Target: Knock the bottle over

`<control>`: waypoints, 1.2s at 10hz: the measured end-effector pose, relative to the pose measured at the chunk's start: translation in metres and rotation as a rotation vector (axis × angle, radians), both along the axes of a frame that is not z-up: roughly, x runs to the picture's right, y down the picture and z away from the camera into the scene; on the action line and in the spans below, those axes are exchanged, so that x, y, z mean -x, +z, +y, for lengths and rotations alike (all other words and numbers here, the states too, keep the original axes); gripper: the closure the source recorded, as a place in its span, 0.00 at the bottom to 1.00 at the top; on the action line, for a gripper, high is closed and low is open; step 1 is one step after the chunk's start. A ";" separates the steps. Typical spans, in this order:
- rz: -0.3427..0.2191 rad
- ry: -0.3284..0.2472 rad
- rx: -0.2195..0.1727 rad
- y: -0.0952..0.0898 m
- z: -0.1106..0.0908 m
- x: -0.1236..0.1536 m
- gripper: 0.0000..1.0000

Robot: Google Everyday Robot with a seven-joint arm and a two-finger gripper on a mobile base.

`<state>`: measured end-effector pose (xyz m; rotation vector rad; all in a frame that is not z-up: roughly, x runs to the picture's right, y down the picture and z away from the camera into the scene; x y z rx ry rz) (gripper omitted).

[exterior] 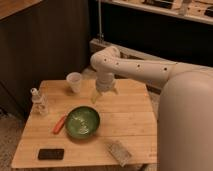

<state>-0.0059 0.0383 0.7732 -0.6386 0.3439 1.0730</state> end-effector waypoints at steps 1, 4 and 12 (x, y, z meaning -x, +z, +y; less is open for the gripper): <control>-0.004 -0.003 -0.003 -0.001 -0.001 0.002 0.20; -0.020 -0.015 -0.020 -0.003 -0.005 0.009 0.20; -0.056 -0.035 -0.054 -0.009 -0.018 0.018 0.20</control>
